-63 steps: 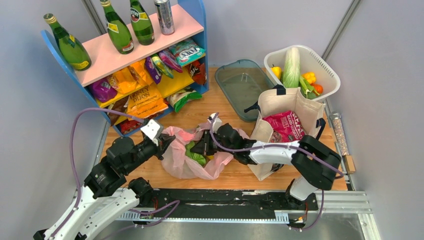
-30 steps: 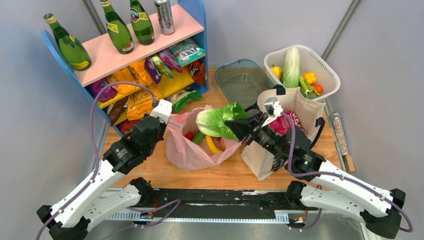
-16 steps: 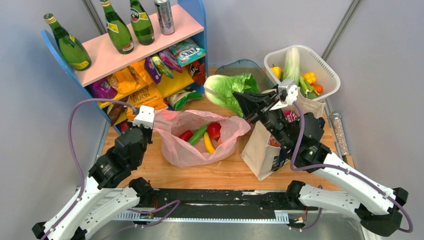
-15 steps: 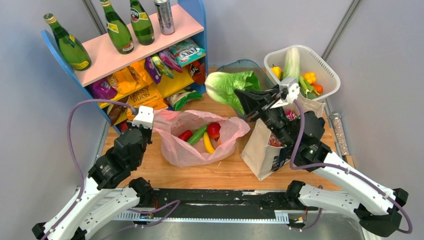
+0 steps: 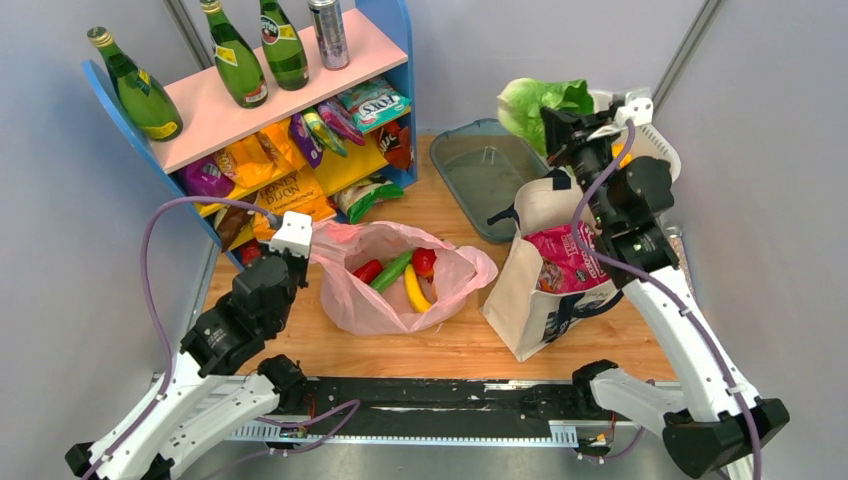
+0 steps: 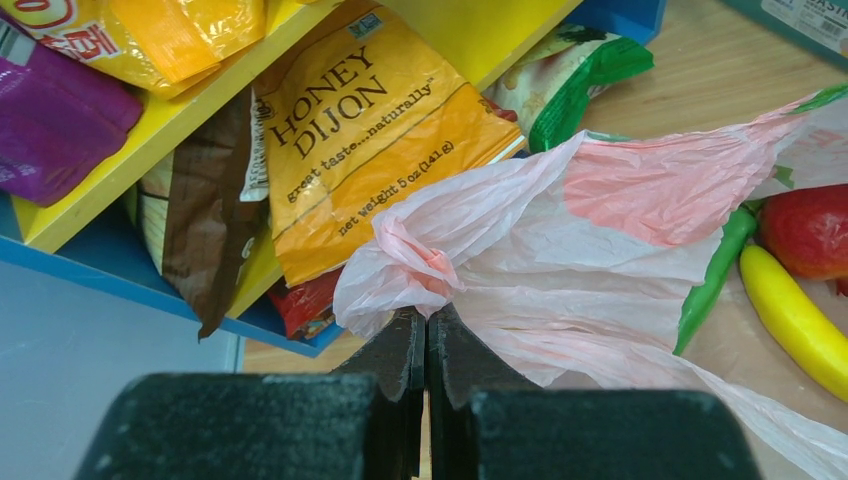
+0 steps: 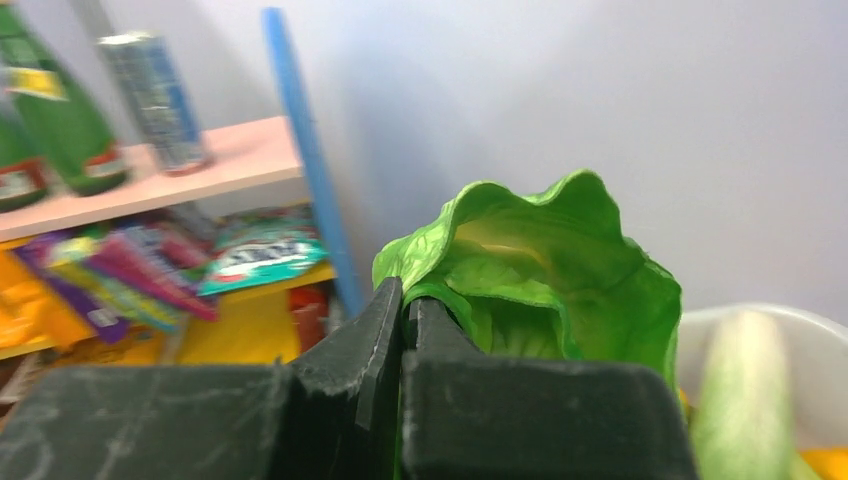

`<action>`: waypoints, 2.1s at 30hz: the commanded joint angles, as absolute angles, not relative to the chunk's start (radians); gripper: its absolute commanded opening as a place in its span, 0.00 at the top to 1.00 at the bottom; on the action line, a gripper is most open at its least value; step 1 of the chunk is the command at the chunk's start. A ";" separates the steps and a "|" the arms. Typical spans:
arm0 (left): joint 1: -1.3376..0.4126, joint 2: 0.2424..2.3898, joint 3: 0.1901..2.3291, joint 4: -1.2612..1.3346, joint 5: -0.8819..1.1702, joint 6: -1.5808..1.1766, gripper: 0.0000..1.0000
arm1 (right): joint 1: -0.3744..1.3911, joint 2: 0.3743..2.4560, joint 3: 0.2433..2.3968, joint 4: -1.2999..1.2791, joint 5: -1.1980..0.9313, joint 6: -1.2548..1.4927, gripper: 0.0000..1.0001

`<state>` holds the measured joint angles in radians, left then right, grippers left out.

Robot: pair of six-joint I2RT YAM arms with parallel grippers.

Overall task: Untie the knot of the grocery bags and take out the mixed food
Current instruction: Place the fake vegetable in the bin.

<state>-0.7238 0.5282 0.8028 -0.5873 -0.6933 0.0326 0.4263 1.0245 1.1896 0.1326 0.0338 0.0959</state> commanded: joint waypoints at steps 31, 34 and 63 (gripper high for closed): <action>-0.719 0.545 0.786 -0.523 -0.637 0.046 1.00 | -0.272 1.510 1.282 0.480 -0.151 0.255 1.00; -0.719 0.545 0.785 -0.520 -0.633 0.047 1.00 | -0.282 1.569 1.298 0.501 -0.174 0.234 1.00; -0.719 0.553 0.781 -0.514 -0.616 0.061 1.00 | -0.285 1.656 1.243 0.453 -0.009 0.150 0.08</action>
<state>-0.7238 0.5522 0.7830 -0.5564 -0.6189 0.0505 -0.2802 1.7229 1.2140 0.4686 -0.0605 0.1375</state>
